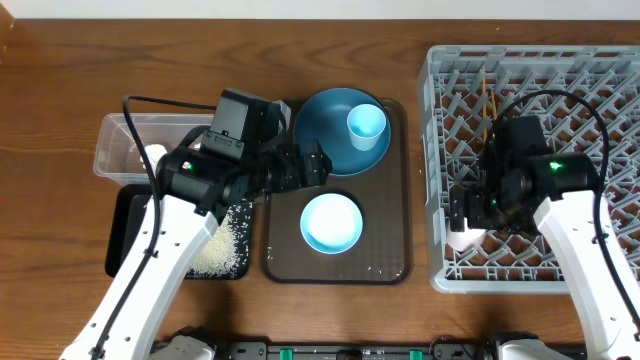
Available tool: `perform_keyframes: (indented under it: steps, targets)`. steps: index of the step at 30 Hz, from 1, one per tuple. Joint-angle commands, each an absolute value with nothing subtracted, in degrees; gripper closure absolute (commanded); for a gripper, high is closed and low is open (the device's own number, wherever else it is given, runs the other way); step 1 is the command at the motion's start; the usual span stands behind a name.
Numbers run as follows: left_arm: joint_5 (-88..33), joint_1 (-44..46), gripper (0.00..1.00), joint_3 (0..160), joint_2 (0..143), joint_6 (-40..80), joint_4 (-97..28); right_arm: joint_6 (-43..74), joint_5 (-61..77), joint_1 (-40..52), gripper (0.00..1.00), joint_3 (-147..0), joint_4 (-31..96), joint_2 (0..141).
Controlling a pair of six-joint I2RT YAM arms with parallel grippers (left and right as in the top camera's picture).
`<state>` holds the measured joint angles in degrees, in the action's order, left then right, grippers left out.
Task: Sort waste into correct bins and load items into the dishwasher rack
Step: 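Lower the pink cup upside down into the rack with the right gripper, then reach the left gripper to the light-blue cup on the blue plate and grasp it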
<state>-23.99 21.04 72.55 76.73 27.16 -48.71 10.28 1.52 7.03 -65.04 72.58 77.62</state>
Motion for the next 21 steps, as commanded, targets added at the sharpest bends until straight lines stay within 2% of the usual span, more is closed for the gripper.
perform_keyframes:
  steps: [1, 10, 17, 18, 19, 20, 21]
  targets:
    - [-23.68, 20.80, 0.01, 72.64, 76.82, 26.98, -48.84, 10.72, 2.20, 7.53, 0.01, -64.82, 72.73, 77.91]
    - [-23.68, 20.80, 0.01, 72.64, 76.82, 27.05, -48.66, 10.68, 5.52, 7.51, 0.01, -64.82, 73.14, 77.91]
    - [-21.10, 21.58, 0.00, 72.64, 78.89, 31.86, -38.06, 10.70, 7.14, 7.53, 0.01, -64.82, 73.76, 77.91]
    - [-21.15, 21.82, 0.09, 72.64, 79.66, 33.06, -36.51, 10.70, 7.18, 7.53, 0.01, -64.82, 73.76, 77.91]
    - [-21.10, 22.33, 0.25, 72.64, 80.75, 33.78, -34.52, 10.70, 7.16, 7.53, 0.01, -64.82, 73.73, 77.91]
    - [-20.99, 22.72, 0.33, 72.64, 81.82, 33.80, -32.62, 10.70, 7.18, 7.53, 0.01, -64.82, 73.69, 77.91]
    - [-20.49, 23.18, 0.37, 72.64, 83.26, 34.20, -30.50, 10.68, 7.16, 7.53, 0.01, -64.82, 73.67, 77.91]
